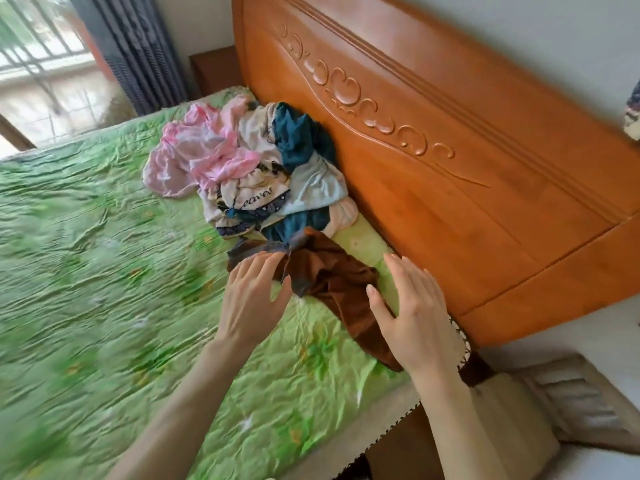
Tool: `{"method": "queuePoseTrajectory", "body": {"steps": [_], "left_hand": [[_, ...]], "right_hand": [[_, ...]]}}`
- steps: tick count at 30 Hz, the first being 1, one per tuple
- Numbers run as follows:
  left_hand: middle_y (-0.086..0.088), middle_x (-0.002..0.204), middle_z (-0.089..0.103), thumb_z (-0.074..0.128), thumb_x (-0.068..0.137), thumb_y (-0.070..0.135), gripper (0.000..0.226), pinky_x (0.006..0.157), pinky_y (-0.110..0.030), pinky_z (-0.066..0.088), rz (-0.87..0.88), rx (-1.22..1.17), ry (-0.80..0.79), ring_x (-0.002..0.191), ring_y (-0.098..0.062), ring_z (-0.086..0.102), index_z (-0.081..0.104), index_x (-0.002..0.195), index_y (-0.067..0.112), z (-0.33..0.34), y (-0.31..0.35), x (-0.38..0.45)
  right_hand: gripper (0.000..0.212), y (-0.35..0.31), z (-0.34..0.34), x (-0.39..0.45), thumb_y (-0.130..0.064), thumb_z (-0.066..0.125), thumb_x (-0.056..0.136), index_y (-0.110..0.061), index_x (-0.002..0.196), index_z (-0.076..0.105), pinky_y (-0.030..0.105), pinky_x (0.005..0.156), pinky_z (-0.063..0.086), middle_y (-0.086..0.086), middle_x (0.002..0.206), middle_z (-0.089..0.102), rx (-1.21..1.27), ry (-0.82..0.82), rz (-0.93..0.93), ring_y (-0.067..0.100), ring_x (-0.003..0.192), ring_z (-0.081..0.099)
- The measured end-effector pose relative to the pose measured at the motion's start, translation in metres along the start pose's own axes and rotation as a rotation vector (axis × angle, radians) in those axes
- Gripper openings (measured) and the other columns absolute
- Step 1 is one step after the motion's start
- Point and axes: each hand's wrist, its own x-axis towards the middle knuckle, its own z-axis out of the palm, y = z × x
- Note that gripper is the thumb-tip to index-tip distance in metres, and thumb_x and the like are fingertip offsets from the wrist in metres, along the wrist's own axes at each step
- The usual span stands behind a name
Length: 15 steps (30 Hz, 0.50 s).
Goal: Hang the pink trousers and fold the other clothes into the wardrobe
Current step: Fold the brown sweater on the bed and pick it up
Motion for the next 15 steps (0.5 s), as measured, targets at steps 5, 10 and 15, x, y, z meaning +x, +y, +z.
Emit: {"method": "queuePoseTrajectory", "body": {"steps": [5, 10, 15], "left_hand": [[-0.007, 0.132, 0.068, 0.065, 0.100, 0.032, 0.045, 0.103, -0.043, 0.048, -0.161, 0.044, -0.093, 0.124, -0.028, 0.060, 0.060, 0.139, 0.011, 0.067, -0.016, 0.020], [-0.006, 0.131, 0.068, 0.066, 0.098, 0.029, 0.046, 0.101, -0.043, 0.048, -0.282, 0.044, -0.140, 0.124, -0.028, 0.060, 0.060, 0.140, 0.011, 0.123, -0.040, 0.031], [-0.004, 0.131, 0.067, 0.066, 0.098, 0.030, 0.047, 0.104, -0.041, 0.048, -0.285, 0.040, -0.145, 0.126, -0.026, 0.058, 0.059, 0.141, 0.011, 0.184, -0.077, 0.040]], "right_hand": [[0.053, 0.045, 0.071, 0.041, -0.033, 0.063, 0.102, -0.013, 0.150, 0.051, 0.046, 0.117, 0.042, 0.003, 0.149, 0.057, 0.089, -0.156, -0.050, 0.019, 0.142, 0.048], [0.055, 0.074, 0.144, 0.077, -0.031, 0.064, 0.101, -0.015, 0.151, 0.049, 0.046, 0.118, 0.040, 0.003, 0.150, 0.056, 0.109, -0.295, -0.086, 0.019, 0.144, 0.046], [0.058, 0.099, 0.227, 0.099, -0.027, 0.067, 0.099, -0.015, 0.152, 0.048, 0.043, 0.121, 0.036, 0.003, 0.151, 0.055, 0.085, -0.354, -0.128, 0.019, 0.144, 0.045]]}}
